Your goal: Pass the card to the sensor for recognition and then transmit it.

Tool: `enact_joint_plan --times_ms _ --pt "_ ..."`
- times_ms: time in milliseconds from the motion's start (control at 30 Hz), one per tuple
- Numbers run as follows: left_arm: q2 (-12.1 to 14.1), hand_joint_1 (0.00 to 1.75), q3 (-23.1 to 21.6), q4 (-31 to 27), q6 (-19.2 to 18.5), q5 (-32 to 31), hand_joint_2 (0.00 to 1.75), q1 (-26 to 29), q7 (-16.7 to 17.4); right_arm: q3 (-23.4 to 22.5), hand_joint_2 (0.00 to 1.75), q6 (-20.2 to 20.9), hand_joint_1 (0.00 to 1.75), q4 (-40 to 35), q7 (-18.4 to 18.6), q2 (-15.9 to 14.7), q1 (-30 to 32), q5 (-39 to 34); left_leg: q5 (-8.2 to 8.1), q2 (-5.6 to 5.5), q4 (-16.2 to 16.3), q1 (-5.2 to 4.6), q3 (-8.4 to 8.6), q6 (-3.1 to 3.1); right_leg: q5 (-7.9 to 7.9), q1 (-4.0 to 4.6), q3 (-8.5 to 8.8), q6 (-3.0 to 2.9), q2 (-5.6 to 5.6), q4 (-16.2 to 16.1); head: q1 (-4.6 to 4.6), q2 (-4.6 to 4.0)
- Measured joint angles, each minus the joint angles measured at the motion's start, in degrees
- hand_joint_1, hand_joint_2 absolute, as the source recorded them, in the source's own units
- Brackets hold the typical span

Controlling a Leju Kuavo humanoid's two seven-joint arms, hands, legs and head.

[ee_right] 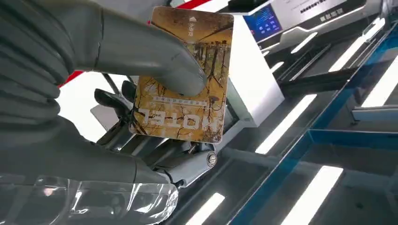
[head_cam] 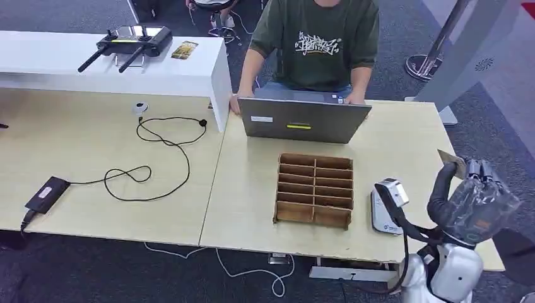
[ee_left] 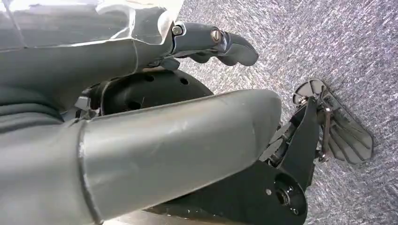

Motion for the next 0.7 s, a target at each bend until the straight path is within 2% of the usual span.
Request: enact_joint_plan --times_ms 133,333,600,700 --pt "0.00 0.00 -0.04 0.00 0.00 -0.13 0.00 -0.02 0.07 0.77 1.75 0.00 1.75 0.46 0.79 -0.66 -0.36 0.00 0.00 0.01 0.00 0.00 -0.01 0.00 0.00 0.00 0.00 0.00 0.03 0.00 0.00 0.00" --pt "-0.09 0.00 -0.59 0.00 0.00 -0.81 0.00 -0.19 0.55 5.05 1.75 0.02 1.75 2.89 5.64 -3.63 -2.83 0.00 0.01 0.02 0.00 0.00 0.00 0.00 0.01 0.00 0.00 -0.01 0.03 0.01 0.00 0.00" --pt "-0.09 0.00 -0.66 0.00 0.00 -0.85 0.00 -0.20 0.57 5.63 1.75 0.02 1.75 3.25 6.42 -4.00 -3.18 0.00 0.01 0.02 0.00 0.00 0.00 -0.01 0.01 0.00 0.00 -0.01 0.03 0.01 0.00 0.00" --pt "-0.09 0.00 -0.87 0.00 0.00 -0.94 0.00 -0.21 0.59 8.83 1.75 0.02 1.75 5.31 9.97 -6.34 -5.03 0.00 0.01 0.00 0.00 0.00 0.00 -0.01 0.01 0.00 0.00 -0.01 0.00 0.01 0.00 0.00"
